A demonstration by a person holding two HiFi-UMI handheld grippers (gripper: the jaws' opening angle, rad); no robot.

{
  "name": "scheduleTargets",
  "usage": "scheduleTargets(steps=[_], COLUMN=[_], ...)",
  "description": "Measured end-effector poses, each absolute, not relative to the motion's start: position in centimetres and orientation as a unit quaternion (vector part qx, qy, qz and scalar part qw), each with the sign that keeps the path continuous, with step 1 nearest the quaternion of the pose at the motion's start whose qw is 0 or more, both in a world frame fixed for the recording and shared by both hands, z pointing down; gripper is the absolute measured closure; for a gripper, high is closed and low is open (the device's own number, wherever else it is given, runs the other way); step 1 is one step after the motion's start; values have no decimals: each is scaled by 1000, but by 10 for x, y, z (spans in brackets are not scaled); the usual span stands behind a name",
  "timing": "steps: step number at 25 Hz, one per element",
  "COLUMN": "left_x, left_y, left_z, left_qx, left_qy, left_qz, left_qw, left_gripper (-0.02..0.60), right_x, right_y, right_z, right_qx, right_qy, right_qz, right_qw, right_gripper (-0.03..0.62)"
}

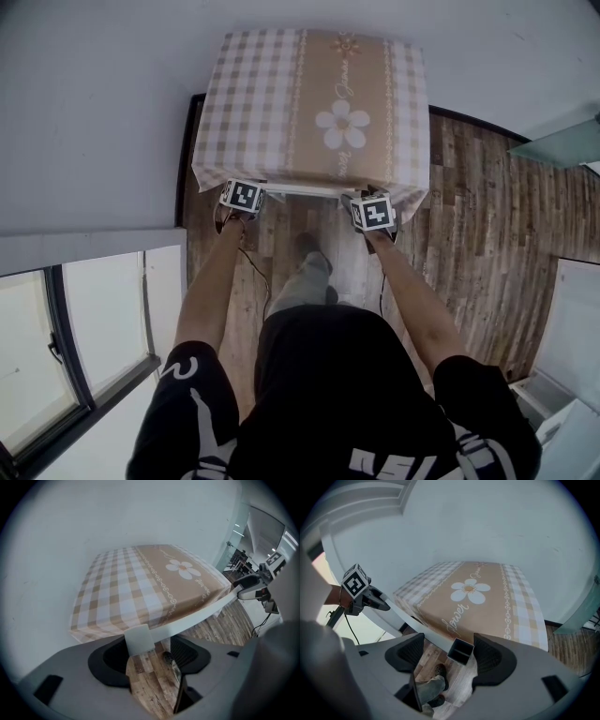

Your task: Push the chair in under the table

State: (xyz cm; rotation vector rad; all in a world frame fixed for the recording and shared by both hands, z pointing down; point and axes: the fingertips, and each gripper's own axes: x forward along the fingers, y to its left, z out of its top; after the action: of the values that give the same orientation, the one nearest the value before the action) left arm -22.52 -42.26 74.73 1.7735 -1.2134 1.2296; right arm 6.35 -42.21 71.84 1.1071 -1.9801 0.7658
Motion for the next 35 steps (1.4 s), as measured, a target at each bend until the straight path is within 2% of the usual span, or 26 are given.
scheduleTargets(steps=[24,35], left_x=[-228,-221], left_y=[-467,-469], left_z=[751,753], left_qx=[673,685], left_qy=[-447,-438], left_qz=[475,466], left_qw=[347,350], left_gripper=[301,304], right_x=[49,63], right_y=[-466,-481], right_z=[721,719], right_qx=[395,381], right_qy=[-780,-775], right_qz=[250,258], right_qw=[417,435], right_gripper=[243,177])
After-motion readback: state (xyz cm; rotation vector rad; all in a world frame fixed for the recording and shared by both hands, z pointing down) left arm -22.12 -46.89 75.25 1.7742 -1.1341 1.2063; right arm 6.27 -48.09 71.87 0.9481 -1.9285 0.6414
